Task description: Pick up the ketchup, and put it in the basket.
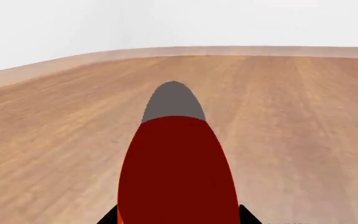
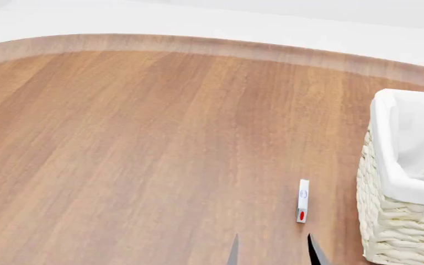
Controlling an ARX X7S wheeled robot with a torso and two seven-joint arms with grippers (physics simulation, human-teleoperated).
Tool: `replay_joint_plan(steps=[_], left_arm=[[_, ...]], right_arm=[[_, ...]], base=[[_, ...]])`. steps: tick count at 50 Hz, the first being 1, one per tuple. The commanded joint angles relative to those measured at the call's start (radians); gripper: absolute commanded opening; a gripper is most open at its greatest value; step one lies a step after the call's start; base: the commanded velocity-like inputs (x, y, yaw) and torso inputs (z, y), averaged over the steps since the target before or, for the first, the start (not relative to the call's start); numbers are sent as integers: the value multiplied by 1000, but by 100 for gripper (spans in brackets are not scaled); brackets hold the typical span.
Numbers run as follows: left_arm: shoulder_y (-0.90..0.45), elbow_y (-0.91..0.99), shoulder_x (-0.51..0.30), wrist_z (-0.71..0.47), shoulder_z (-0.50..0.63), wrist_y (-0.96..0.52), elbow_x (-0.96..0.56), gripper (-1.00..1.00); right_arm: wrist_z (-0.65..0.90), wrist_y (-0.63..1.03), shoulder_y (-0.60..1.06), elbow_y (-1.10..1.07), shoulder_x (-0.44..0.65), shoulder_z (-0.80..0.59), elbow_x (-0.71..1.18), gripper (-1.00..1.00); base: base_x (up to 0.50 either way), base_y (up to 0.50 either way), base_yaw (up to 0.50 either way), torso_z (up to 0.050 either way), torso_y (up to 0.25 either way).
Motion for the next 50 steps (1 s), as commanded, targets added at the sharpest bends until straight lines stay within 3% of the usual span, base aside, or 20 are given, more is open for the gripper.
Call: replay_joint_plan(steps=[1, 13, 15, 17, 23, 31, 35, 41, 50], left_arm=[[-37, -82, 12, 20, -38, 27, 35, -100], [-37, -81, 20, 47, -122, 7, 87, -100], [-20, -13, 22, 25, -120, -40, 90, -100], [82, 287, 21, -75, -100, -255, 119, -100], [184, 896, -5, -146, -73, -709, 32, -100], [95, 1322, -71, -185, 18, -1103, -50, -100], [-8, 1383, -85, -199, 69, -1238, -64, -100], [-195, 1333, -72, -112, 189, -1352, -82, -100], [-435, 1162, -8, -24, 304, -1391, -63, -100]], right_arm=[[3, -1, 0, -2, 4, -1, 7, 100], [5, -6, -1, 4, 7, -8, 8, 100], [5, -7, 0, 5, 7, -8, 10, 100], [5, -7, 1, 8, 6, -11, 9, 100], [5, -8, 2, 10, 9, -13, 11, 100], [7, -11, 2, 16, 10, -14, 15, 100], [6, -14, 3, 22, 10, -16, 15, 100], [2, -20, 6, 36, 10, -19, 21, 100], [6, -17, 7, 27, 17, -11, 32, 100]], base=[[0, 0, 0, 0, 0], [0, 0, 0, 0, 0], [0, 0, 0, 0, 0], [0, 0, 0, 0, 0], [0, 0, 0, 0, 0], [0, 0, 0, 0, 0], [0, 0, 0, 0, 0], [0, 0, 0, 0, 0], [0, 0, 0, 0, 1]])
